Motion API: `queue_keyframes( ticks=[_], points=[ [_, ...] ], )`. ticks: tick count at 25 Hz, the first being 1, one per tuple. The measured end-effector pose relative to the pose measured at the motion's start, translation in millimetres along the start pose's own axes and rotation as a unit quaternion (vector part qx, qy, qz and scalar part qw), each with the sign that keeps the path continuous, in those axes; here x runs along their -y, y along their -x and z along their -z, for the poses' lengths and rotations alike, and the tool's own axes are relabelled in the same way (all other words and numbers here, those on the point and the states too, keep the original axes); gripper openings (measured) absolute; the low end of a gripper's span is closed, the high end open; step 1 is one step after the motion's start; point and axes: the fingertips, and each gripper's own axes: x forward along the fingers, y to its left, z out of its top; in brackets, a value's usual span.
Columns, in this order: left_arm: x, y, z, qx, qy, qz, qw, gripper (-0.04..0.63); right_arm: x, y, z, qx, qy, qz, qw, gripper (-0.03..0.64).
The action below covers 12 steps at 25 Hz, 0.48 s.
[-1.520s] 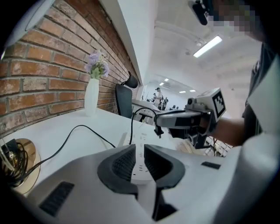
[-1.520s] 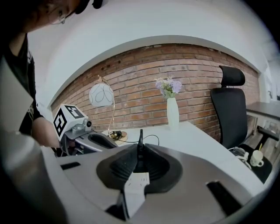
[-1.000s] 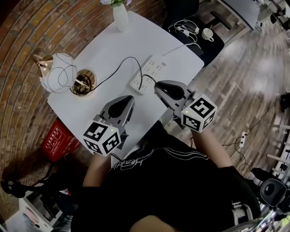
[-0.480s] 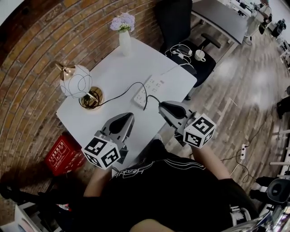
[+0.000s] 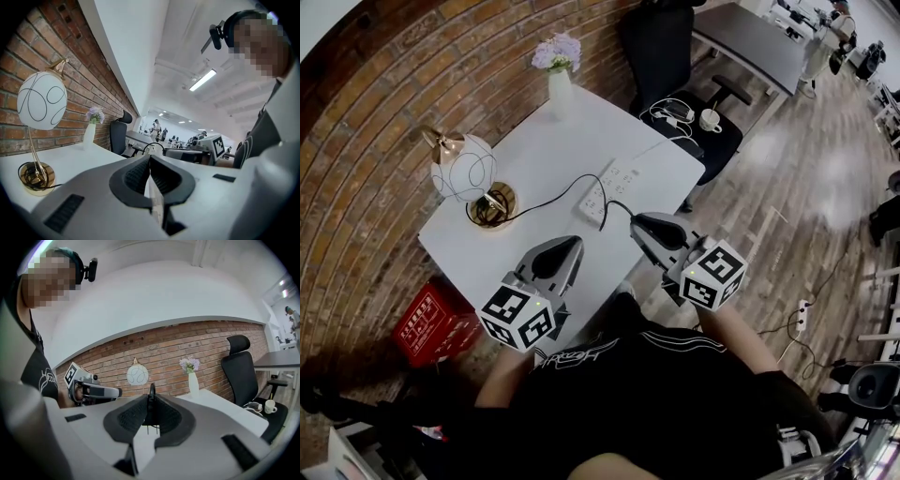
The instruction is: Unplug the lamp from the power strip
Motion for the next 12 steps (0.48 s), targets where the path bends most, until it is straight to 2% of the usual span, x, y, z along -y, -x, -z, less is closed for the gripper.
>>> queue_keyframes(
  ticks=[12],
  points=[
    [12.1,-0.4,0.1,0.0,-0.024,-0.005,0.9997,0.005,4.4,15.1,3.9,0.009,-0.001,0.015,1.0,0.035]
  ],
)
